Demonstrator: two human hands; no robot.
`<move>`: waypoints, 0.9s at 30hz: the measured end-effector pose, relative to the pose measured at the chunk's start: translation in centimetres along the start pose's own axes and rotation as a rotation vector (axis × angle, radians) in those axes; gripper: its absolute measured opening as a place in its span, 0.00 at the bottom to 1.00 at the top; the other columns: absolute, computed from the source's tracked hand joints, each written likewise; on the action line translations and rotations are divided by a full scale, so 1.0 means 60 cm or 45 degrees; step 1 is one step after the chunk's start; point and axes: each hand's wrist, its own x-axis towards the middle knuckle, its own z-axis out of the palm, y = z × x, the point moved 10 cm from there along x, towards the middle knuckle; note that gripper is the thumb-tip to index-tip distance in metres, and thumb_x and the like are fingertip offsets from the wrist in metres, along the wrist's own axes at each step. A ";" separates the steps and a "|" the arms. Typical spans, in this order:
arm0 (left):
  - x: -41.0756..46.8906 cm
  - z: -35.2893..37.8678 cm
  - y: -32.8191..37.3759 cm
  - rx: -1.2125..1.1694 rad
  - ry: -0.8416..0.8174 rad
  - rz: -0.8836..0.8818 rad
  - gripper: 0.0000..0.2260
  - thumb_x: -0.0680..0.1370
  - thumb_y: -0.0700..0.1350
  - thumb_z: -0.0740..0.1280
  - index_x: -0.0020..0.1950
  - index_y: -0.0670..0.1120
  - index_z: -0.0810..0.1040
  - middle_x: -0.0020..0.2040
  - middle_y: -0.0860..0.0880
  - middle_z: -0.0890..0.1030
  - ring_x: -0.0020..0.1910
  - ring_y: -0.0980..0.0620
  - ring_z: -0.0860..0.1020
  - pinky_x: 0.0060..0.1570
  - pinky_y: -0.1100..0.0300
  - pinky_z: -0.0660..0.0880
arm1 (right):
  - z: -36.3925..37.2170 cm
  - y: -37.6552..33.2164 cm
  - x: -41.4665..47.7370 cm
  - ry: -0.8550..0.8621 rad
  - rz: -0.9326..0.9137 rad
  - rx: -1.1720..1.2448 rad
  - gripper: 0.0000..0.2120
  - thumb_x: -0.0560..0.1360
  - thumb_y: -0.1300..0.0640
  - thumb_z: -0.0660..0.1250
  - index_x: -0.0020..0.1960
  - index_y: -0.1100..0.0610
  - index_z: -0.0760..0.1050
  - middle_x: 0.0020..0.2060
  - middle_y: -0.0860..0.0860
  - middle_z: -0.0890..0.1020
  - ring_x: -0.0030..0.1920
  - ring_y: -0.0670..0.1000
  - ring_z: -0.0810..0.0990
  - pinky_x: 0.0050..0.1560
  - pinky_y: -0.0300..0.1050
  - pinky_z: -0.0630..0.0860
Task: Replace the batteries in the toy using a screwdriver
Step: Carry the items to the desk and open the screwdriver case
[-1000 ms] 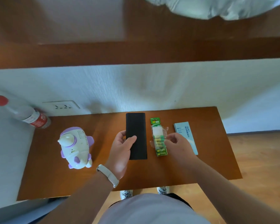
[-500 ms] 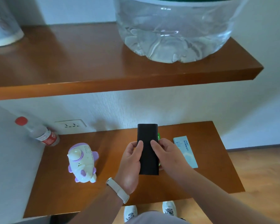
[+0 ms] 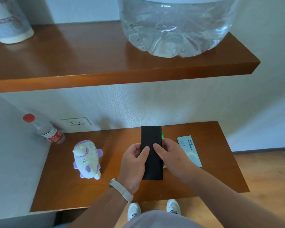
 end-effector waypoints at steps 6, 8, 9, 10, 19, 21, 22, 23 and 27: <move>0.004 -0.001 -0.005 -0.182 -0.153 -0.018 0.08 0.81 0.41 0.67 0.60 0.44 0.76 0.53 0.46 0.86 0.53 0.45 0.84 0.51 0.49 0.82 | 0.010 -0.010 0.002 -0.168 -0.073 -0.017 0.05 0.81 0.47 0.62 0.57 0.42 0.72 0.51 0.40 0.81 0.53 0.44 0.81 0.49 0.38 0.80; 0.005 -0.001 -0.002 -0.252 -0.177 -0.006 0.10 0.80 0.37 0.67 0.61 0.42 0.76 0.54 0.45 0.86 0.54 0.45 0.84 0.49 0.52 0.81 | 0.009 -0.017 0.006 -0.208 -0.077 -0.039 0.05 0.81 0.49 0.64 0.55 0.40 0.71 0.51 0.39 0.81 0.52 0.43 0.81 0.49 0.37 0.79; 0.005 0.000 -0.001 -0.278 -0.190 -0.005 0.11 0.80 0.35 0.67 0.61 0.42 0.75 0.54 0.45 0.86 0.55 0.45 0.84 0.49 0.53 0.81 | 0.007 -0.018 0.008 -0.215 -0.075 -0.049 0.05 0.80 0.50 0.64 0.55 0.41 0.72 0.51 0.39 0.81 0.52 0.44 0.81 0.52 0.40 0.80; 0.004 0.002 0.001 -0.303 -0.205 -0.005 0.12 0.79 0.35 0.67 0.62 0.42 0.75 0.55 0.45 0.85 0.55 0.45 0.84 0.49 0.54 0.81 | 0.006 -0.018 0.011 -0.219 -0.071 -0.067 0.07 0.80 0.50 0.65 0.56 0.42 0.72 0.51 0.40 0.82 0.53 0.45 0.81 0.54 0.43 0.80; 0.019 0.007 0.013 -0.409 -0.285 -0.091 0.13 0.80 0.38 0.67 0.64 0.44 0.75 0.54 0.45 0.85 0.54 0.45 0.84 0.47 0.52 0.81 | 0.005 -0.034 0.030 -0.404 -0.128 -0.237 0.08 0.79 0.51 0.66 0.57 0.45 0.78 0.49 0.43 0.84 0.53 0.47 0.82 0.59 0.54 0.79; 0.033 -0.001 0.019 -0.449 -0.237 -0.135 0.11 0.80 0.41 0.67 0.63 0.42 0.76 0.53 0.43 0.85 0.52 0.43 0.84 0.46 0.50 0.81 | 0.007 -0.039 0.035 -0.468 -0.141 -0.296 0.07 0.80 0.49 0.64 0.56 0.44 0.78 0.49 0.44 0.84 0.52 0.48 0.82 0.58 0.56 0.80; 0.040 -0.007 0.021 -0.461 -0.203 -0.158 0.11 0.80 0.41 0.68 0.61 0.41 0.77 0.52 0.42 0.85 0.51 0.43 0.84 0.46 0.50 0.81 | 0.007 -0.042 0.037 -0.494 -0.157 -0.333 0.07 0.80 0.48 0.63 0.56 0.43 0.78 0.49 0.43 0.83 0.51 0.49 0.82 0.57 0.56 0.80; 0.047 -0.013 0.023 -0.455 -0.174 -0.168 0.10 0.79 0.41 0.68 0.60 0.40 0.77 0.51 0.41 0.84 0.50 0.43 0.84 0.45 0.51 0.82 | 0.006 -0.046 0.038 -0.520 -0.174 -0.359 0.08 0.80 0.47 0.62 0.57 0.41 0.78 0.48 0.42 0.83 0.51 0.49 0.83 0.56 0.56 0.81; 0.065 -0.015 0.045 -0.324 -0.215 -0.122 0.08 0.78 0.40 0.71 0.57 0.41 0.79 0.49 0.41 0.84 0.49 0.42 0.84 0.44 0.53 0.82 | 0.002 -0.066 0.036 -0.594 -0.281 -0.442 0.11 0.83 0.48 0.58 0.60 0.37 0.75 0.46 0.39 0.82 0.48 0.45 0.82 0.50 0.45 0.79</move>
